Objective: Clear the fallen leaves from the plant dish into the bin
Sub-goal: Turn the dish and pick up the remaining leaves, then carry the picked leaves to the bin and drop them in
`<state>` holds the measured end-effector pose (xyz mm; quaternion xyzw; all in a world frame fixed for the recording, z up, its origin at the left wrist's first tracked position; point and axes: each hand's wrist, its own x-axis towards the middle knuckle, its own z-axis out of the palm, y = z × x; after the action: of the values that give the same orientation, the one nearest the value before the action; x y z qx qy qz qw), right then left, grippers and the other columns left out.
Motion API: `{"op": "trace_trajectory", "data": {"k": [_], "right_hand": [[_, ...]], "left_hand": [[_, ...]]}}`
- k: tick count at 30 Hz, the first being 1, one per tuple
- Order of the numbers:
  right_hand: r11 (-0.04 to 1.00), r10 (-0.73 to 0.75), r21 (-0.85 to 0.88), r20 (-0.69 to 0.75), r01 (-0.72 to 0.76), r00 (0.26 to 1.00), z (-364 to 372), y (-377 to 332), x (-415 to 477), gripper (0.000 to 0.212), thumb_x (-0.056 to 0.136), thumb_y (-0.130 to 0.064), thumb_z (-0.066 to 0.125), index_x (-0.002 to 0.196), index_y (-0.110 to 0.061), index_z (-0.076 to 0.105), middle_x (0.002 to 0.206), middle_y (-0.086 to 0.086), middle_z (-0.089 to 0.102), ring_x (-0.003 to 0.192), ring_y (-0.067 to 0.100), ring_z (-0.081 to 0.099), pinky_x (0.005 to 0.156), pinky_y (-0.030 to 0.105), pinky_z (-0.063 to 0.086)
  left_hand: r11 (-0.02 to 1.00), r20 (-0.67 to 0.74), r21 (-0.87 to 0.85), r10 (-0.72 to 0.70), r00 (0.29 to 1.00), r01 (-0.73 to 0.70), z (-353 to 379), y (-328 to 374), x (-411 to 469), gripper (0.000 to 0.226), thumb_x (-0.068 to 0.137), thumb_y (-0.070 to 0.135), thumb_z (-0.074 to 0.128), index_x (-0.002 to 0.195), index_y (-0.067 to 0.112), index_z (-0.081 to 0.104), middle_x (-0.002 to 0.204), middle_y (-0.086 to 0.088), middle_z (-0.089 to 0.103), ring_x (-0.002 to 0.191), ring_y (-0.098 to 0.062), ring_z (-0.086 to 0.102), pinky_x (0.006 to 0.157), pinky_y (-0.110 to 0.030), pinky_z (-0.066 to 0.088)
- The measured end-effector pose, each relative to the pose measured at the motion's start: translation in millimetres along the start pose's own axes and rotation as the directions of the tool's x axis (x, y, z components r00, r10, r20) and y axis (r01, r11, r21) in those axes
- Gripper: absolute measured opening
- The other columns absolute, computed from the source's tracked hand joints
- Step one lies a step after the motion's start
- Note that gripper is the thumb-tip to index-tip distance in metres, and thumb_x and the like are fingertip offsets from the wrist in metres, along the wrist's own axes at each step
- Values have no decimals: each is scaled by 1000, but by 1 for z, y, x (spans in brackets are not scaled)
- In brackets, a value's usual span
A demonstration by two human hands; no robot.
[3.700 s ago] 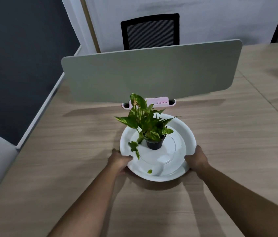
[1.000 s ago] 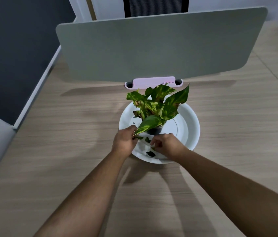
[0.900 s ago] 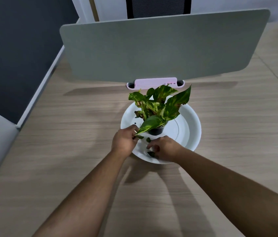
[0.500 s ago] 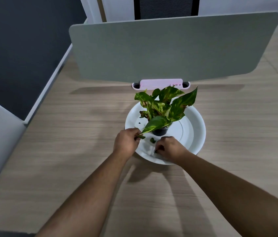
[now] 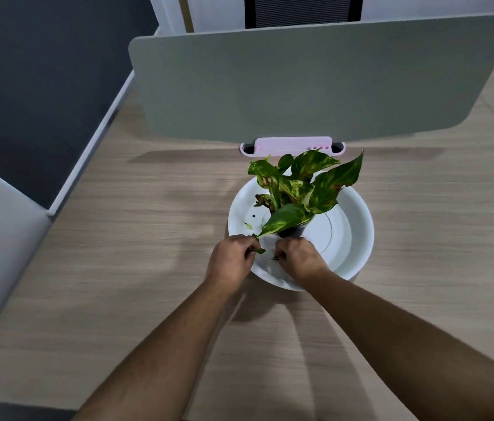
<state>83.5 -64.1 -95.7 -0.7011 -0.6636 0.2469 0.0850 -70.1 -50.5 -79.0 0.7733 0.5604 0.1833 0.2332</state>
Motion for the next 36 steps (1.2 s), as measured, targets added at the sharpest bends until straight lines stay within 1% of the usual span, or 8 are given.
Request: {"op": "trace_trajectory", "data": {"k": [3, 6, 8, 13, 18, 22, 29, 36], "right_hand": [[989, 70, 137, -65, -60, 995, 1, 3, -2, 19, 81, -6, 55, 91, -9, 70, 95, 16, 72, 89, 34, 64, 79, 30, 50], [931, 156, 352, -138, -99, 978, -7, 3, -8, 14, 77, -3, 62, 83, -9, 74, 87, 9, 74, 75, 19, 61, 62, 2, 40], [911, 156, 404, -139, -88, 978, -10, -3, -14, 13, 76, -4, 63, 81, -9, 75, 81, 5, 73, 71, 13, 58, 62, 4, 38], [900, -22, 434, -68, 49, 997, -6, -32, -32, 13, 73, -2, 65, 69, -13, 72, 69, -2, 68, 57, -4, 57, 59, -2, 39], [850, -265, 485, 59, 204, 963, 11, -101, -52, 17, 76, -1, 64, 70, -16, 69, 61, -6, 64, 54, 0, 57, 52, 3, 40], [775, -497, 514, 137, 367, 857, 46, -181, -90, 22, 73, 2, 66, 65, -19, 66, 56, -12, 60, 47, -12, 54, 50, 0, 39], [715, -695, 421, 333, 559, 637, 143, -281, -170, 12, 69, 1, 67, 71, -10, 72, 70, 5, 69, 65, 9, 57, 52, -1, 36], [847, -529, 271, 518, 457, 672, 295, -302, -179, 14, 75, -2, 64, 71, -14, 71, 78, 7, 68, 69, 14, 59, 56, 16, 41]], "left_hand": [[1000, 1, -5, -7, 1000, 7, 0, -1, 1, 18, 79, 6, 64, 91, 16, 74, 91, -3, 75, 81, -22, 67, 69, -22, 45], [999, -19, -26, -26, 999, 25, -5, -2, 0, 19, 78, 5, 64, 88, 16, 75, 88, -2, 75, 80, -20, 67, 69, -19, 43], [998, -36, -32, -53, 998, 51, -11, -2, -3, 19, 78, 4, 64, 87, 16, 75, 88, -2, 75, 78, -19, 67, 68, -20, 44], [987, -137, -53, -159, 978, 153, -35, -5, -35, 18, 74, 3, 63, 83, 15, 73, 85, -4, 74, 78, -23, 66, 72, -29, 52], [924, -299, -84, -380, 875, 373, -72, -29, -120, 16, 78, 4, 62, 85, 12, 73, 90, -8, 74, 83, -24, 66, 75, -31, 53], [802, -441, -142, -576, 689, 580, -110, -62, -215, 16, 78, 5, 62, 85, 15, 72, 89, -6, 74, 82, -23, 67, 77, -34, 55], [489, -548, -371, -801, 239, 790, -120, -123, -390, 12, 74, 8, 66, 81, 15, 72, 83, -9, 74, 80, -25, 67, 75, -29, 51], [252, -316, -436, -942, 115, 864, -50, -213, -469, 14, 76, 5, 60, 78, 15, 68, 62, 2, 60, 64, -18, 60, 68, -28, 51]]}}
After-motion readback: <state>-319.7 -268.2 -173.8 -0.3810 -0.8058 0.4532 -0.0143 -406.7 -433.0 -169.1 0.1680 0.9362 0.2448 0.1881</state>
